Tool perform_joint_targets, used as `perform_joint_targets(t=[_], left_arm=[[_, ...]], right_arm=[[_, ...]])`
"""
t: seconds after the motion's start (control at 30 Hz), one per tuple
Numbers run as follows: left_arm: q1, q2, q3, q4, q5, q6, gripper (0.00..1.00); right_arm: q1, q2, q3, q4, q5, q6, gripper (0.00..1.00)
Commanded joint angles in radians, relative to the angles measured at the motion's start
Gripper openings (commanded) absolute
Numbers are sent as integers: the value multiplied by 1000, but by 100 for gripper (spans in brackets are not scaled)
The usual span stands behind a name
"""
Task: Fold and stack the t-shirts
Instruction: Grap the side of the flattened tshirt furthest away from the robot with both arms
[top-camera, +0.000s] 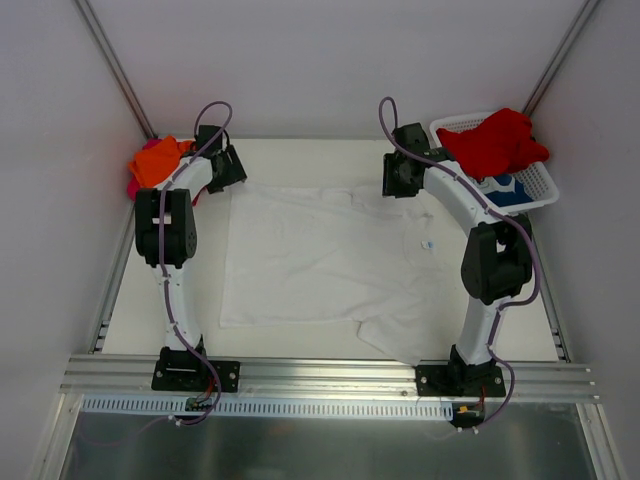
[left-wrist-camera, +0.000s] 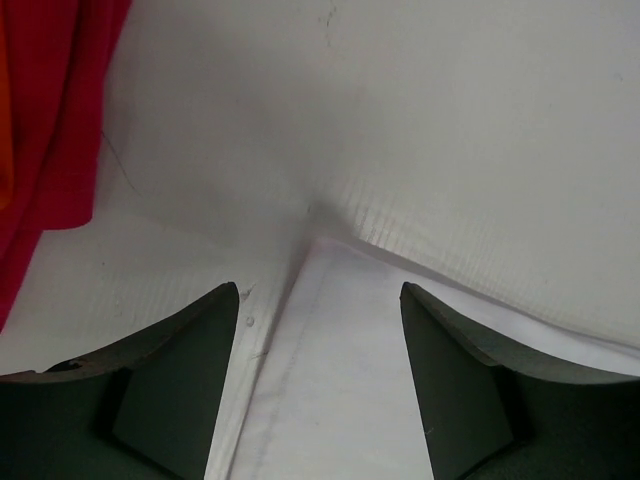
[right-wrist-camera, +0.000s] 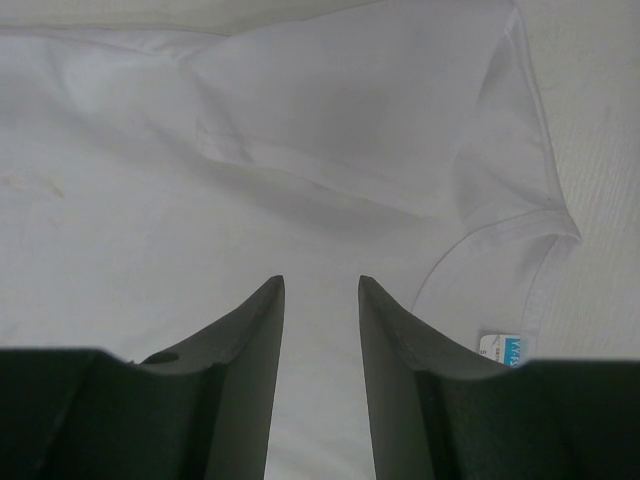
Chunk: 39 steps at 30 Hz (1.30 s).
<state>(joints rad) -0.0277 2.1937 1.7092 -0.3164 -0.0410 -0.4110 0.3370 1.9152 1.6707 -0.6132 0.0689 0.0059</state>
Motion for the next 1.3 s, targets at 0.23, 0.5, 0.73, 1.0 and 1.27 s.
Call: perform_joint_targets(t=[0.23,0.5,0.73,1.0,1.27], left_arm=[[18,47,113,5,89,-31,63],[20,60,104,4,124,-43,60],[20,47,79,5,124,-43,57],[22,55,70,4,142,-55,30],[22,11,23,4,122,-37,42]], right_arm=[[2,-70,-20,16,-21,-14,39],[0,-76,-17,17,-21,-15,39],[-1,-82,-22,17,-27,-11,39],[-9,-104,-45,17,-24,-14,39],[-12,-117,-71,27,-35,-9,39]])
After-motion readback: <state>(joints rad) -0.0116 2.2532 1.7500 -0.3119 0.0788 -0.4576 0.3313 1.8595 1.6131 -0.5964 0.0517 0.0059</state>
